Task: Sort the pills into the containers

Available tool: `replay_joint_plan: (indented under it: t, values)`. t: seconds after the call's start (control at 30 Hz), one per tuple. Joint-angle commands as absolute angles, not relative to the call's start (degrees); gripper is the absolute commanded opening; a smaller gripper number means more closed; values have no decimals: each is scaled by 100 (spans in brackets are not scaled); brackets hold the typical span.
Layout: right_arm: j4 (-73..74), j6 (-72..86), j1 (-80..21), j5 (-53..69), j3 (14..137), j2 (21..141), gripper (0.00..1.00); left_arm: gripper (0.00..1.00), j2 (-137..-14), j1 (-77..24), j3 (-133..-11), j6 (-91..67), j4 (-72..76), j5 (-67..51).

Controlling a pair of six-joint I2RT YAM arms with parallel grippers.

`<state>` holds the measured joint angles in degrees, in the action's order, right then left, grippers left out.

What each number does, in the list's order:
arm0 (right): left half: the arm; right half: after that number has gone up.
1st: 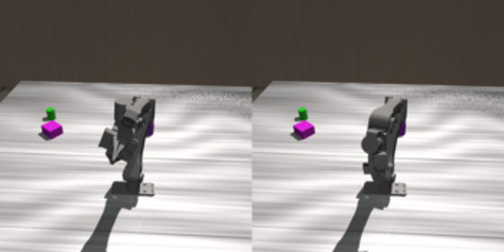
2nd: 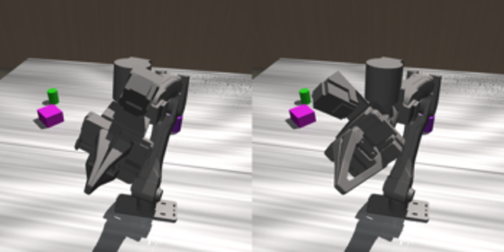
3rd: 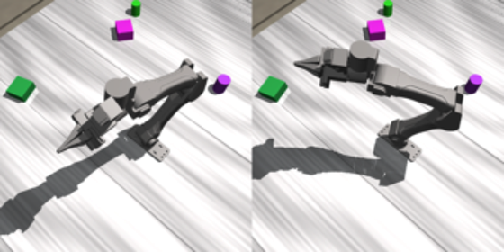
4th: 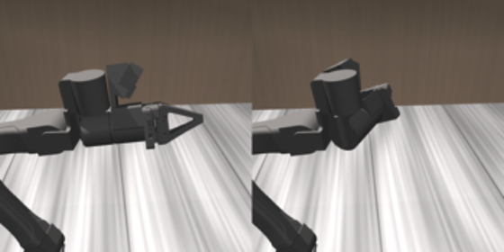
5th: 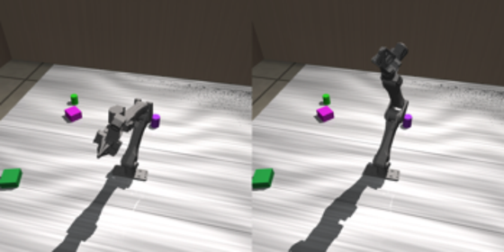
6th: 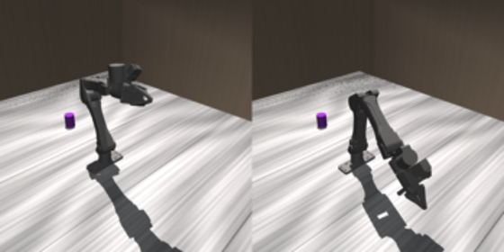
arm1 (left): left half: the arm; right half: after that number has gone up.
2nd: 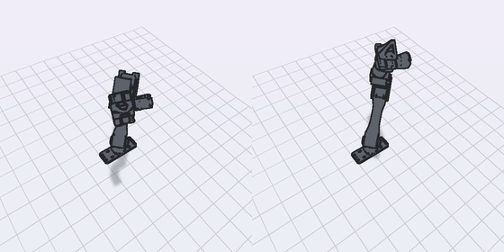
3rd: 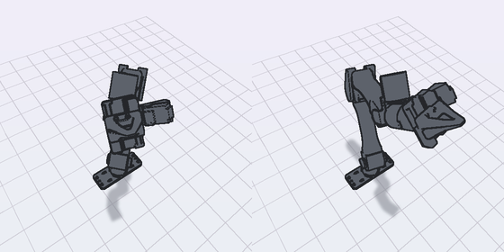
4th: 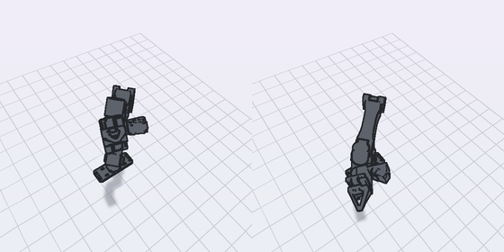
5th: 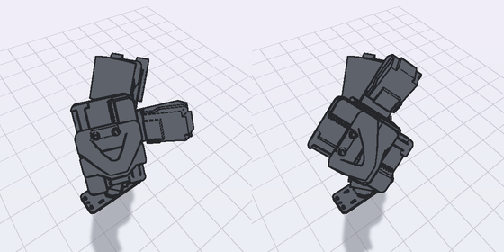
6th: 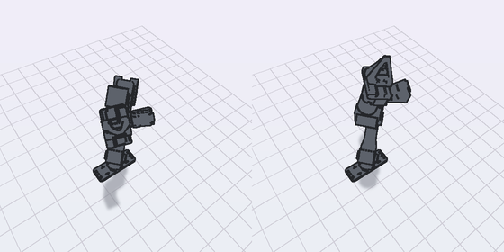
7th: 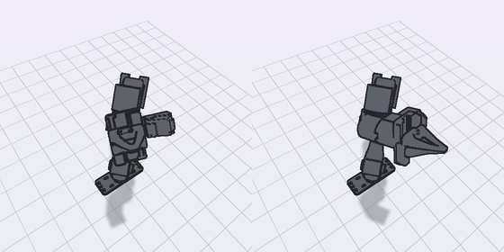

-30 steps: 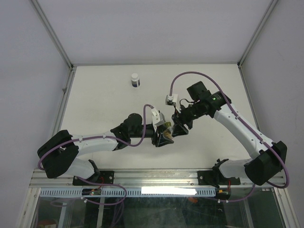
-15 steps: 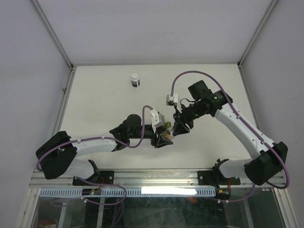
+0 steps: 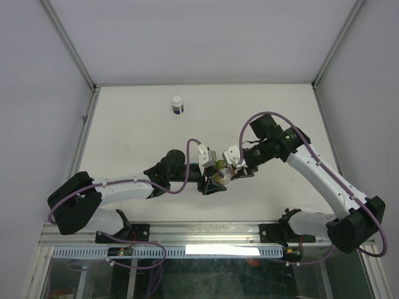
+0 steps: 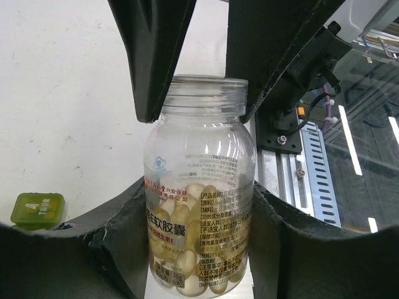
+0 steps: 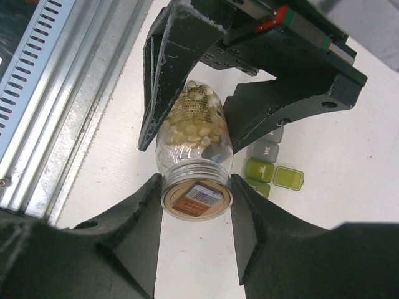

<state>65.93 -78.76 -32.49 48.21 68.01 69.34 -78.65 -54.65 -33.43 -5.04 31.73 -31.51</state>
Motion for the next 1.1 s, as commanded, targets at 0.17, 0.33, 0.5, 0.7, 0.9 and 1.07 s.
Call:
replay_joint_plan:
  t: [0.17, 0.33, 0.5, 0.7, 0.9, 1.07]
  values:
    - [5737, -6519, -3070, 4836, 6864, 6689, 65, 0, -7872, -5484, -3466, -510, 3397, -3446]
    - [5790, -4347, -2956, 4569, 7100, 6762, 81, 0, -7733, -5484, -3389, -476, 3378, -3274]
    - [6093, -3498, -2929, 4603, 7061, 6920, 80, 0, -7737, -5484, -3395, -475, 3446, -3142]
    - [6061, -3230, -2993, 4638, 7028, 7105, 66, 0, -7704, -5487, -3395, -513, 3472, -2953]
    - [6166, -3262, -3198, 4562, 7138, 7271, 53, 0, -7648, -5484, -3374, -525, 3459, -2866]
    - [6388, -3815, -3245, 4574, 7331, 7263, 5, 0, -7652, -5484, -3373, -489, 3445, -2947]
